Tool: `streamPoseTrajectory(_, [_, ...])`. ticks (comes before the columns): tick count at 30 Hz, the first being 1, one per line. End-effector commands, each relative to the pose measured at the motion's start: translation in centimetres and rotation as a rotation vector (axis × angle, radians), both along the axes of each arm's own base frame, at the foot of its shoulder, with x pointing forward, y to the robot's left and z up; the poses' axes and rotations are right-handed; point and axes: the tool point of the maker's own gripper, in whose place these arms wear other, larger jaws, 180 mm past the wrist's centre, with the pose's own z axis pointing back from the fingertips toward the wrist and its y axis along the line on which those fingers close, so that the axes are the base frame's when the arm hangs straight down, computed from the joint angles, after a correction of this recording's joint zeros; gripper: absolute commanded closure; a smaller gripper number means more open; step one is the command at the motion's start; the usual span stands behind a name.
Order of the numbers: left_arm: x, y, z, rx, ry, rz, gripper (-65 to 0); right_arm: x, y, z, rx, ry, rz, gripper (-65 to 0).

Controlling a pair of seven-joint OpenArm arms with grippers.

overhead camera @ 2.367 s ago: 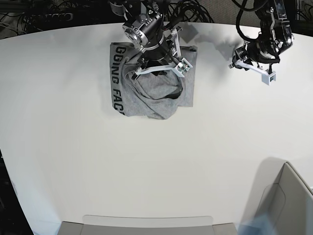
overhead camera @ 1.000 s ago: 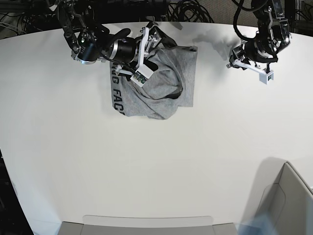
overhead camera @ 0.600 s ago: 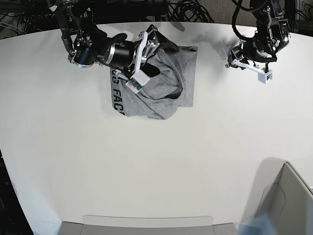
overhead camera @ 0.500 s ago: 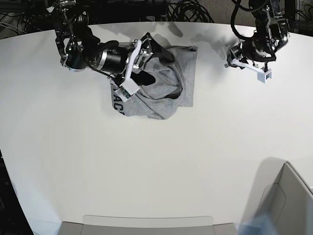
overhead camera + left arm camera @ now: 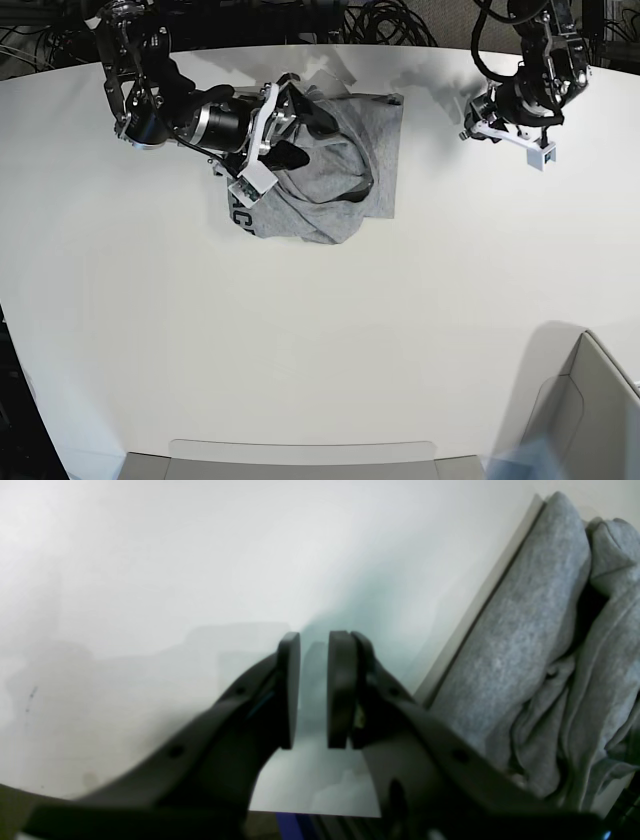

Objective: Fold the T-shirt properly
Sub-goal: 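Press and tuck the loose fabric on the stack with the right gripper, then raise the right gripper away from the folded shirt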

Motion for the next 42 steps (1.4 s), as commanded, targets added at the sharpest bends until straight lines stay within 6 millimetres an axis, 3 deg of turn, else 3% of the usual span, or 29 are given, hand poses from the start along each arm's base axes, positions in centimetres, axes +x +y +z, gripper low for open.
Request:
streamPoseTrajectory(1, [0.5,0.2,0.7,0.008,-0.026,-0.005,-10.0,0.5,0.3,1.4,0.038,-0.045,0.007,-25.6])
streamPoseTrajectory(4, [0.5,0.2,0.7,0.008,-0.027,-0.005,-10.0,0.7,0.1,1.4,0.038,-0.048,-0.001,-14.5])
streamPoseTrajectory(7, [0.5,0.2,0.7,0.008,-0.027,-0.005,-10.0,0.6,0.2,1.4,0.038,-0.046,0.002,-10.5])
streamPoseTrajectory(10, [0.6,0.2,0.7,0.008,-0.029,-0.005,-10.0,0.5,0.3,1.4,0.038,-0.043,0.006,-13.5])
streamPoseTrajectory(14, [0.5,0.2,0.7,0.008,-0.027,-0.005,-10.0,0.1,0.4,1.2,0.037,-0.037,0.016,-23.1])
streamPoseTrajectory(17, [0.4,0.2,0.7,0.008,-0.025,-0.005,-10.0,-1.4,1.1,0.6,0.015,-0.021,0.088,-28.0])
streamPoseTrajectory(22, [0.4,0.1,0.6,0.006,-0.024,-0.006,-10.0,-3.5,2.0,-1.3,-0.104,-0.031,0.222,-24.2])
streamPoseTrajectory(28, [-0.2,0.1,0.4,0.006,-0.010,-0.006,-10.0,-3.8,4.0,-3.5,-0.264,-0.070,0.177,-22.9])
streamPoseTrajectory(35, [-0.5,0.1,0.2,0.006,-0.002,-0.006,-10.0,-5.5,6.9,-4.2,-0.331,-0.134,0.162,-22.9])
streamPoseTrajectory(42, [-0.3,0.1,0.3,0.006,-0.007,-0.006,-10.0,-6.2,6.5,-5.3,-0.467,-0.126,0.142,-22.9])
